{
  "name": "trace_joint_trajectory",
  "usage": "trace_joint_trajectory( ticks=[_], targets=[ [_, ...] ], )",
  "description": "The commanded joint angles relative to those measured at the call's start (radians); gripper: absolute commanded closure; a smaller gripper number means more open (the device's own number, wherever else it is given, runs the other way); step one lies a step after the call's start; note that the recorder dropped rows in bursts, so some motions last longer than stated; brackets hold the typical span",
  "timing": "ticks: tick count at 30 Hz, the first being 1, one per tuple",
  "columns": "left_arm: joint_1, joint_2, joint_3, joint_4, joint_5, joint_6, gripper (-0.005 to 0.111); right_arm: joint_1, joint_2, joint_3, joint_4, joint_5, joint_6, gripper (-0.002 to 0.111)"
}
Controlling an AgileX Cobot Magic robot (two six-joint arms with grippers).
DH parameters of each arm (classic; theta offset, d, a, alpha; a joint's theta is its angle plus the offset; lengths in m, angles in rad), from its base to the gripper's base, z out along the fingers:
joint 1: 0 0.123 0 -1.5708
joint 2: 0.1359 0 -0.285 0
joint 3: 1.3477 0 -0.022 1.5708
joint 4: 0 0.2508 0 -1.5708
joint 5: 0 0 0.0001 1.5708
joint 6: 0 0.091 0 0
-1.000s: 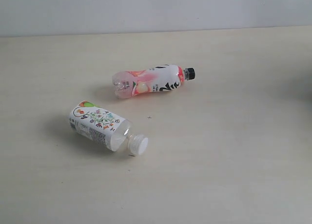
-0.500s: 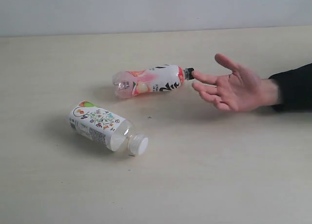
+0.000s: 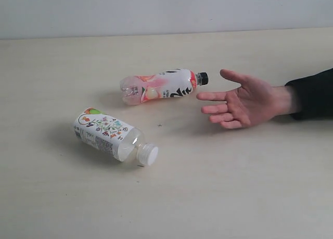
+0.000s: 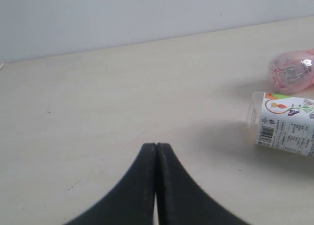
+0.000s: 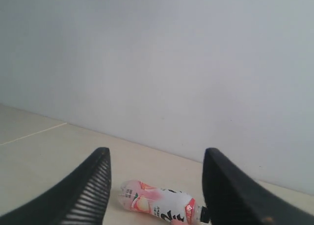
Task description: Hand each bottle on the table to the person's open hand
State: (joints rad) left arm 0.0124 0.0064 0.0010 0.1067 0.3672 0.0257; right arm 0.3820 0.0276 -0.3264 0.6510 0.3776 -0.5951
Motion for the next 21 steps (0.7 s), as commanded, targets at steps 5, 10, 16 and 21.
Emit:
trace_joint_trajectory(
  ticks=[5,10,16,21],
  targets=[
    [-0.002,-0.006,-0.001,-0.003,-0.003,-0.003,0.106,0.001,-0.028,0.002,-0.003,-0.006,-0.005,0.072],
    [-0.002,-0.006,-0.001,-0.003,-0.003,-0.003,0.106,0.001,-0.028,0.002,-0.003,0.001,-0.005,0.072],
    [-0.002,-0.006,-0.001,-0.003,-0.003,-0.003,0.106,0.001,-0.028,0.002,-0.008,0.028,-0.006,0.078],
    [-0.002,-0.006,-0.001,-0.003,-0.003,-0.003,0.106,0.001,-0.028,0.002,-0.133,0.043,-0.003,0.089]
  ],
)
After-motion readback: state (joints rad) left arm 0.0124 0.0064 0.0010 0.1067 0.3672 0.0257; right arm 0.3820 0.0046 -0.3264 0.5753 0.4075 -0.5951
